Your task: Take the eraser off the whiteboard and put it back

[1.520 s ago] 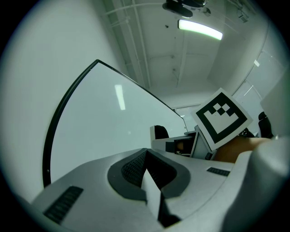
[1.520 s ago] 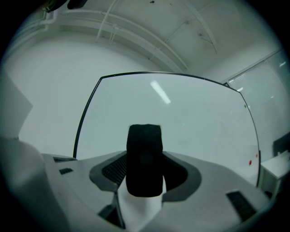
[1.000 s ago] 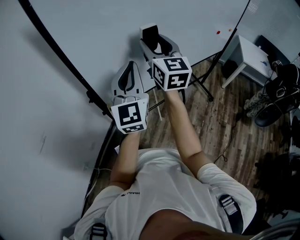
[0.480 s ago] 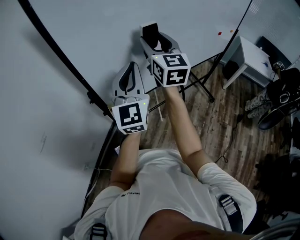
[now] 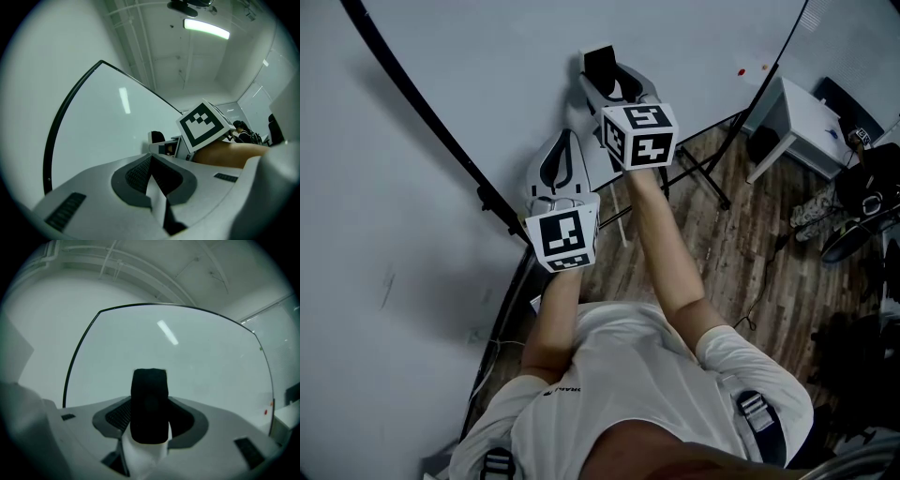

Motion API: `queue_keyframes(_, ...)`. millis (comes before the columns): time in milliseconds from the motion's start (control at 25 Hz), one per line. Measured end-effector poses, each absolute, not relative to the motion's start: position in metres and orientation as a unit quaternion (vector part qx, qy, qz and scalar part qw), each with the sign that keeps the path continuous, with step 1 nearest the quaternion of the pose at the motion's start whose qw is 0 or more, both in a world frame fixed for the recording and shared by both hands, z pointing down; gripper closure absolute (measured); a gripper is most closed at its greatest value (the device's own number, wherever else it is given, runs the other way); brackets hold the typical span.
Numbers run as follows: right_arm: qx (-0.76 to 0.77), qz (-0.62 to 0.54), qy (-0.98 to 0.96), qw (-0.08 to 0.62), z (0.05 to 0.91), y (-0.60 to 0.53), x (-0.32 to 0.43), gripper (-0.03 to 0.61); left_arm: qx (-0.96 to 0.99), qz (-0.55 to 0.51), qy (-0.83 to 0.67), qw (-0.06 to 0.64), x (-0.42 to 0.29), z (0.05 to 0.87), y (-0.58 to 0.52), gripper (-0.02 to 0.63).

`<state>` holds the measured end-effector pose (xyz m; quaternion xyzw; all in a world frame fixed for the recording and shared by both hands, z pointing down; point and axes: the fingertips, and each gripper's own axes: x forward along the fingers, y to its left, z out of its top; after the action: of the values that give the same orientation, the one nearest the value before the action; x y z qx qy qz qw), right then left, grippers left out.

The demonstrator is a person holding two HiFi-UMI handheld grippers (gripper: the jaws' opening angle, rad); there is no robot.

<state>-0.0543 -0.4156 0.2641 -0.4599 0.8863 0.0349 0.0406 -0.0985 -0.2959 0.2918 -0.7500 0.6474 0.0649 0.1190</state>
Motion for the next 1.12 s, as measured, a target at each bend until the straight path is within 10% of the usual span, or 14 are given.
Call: queue_keyframes(1120,-0.462,0.036,0.886,0.036,0.262,-0.430,-0.062,0.331,-0.754,0.066,0.642,0.120,-0.096,0.289,-0.301,0.612)
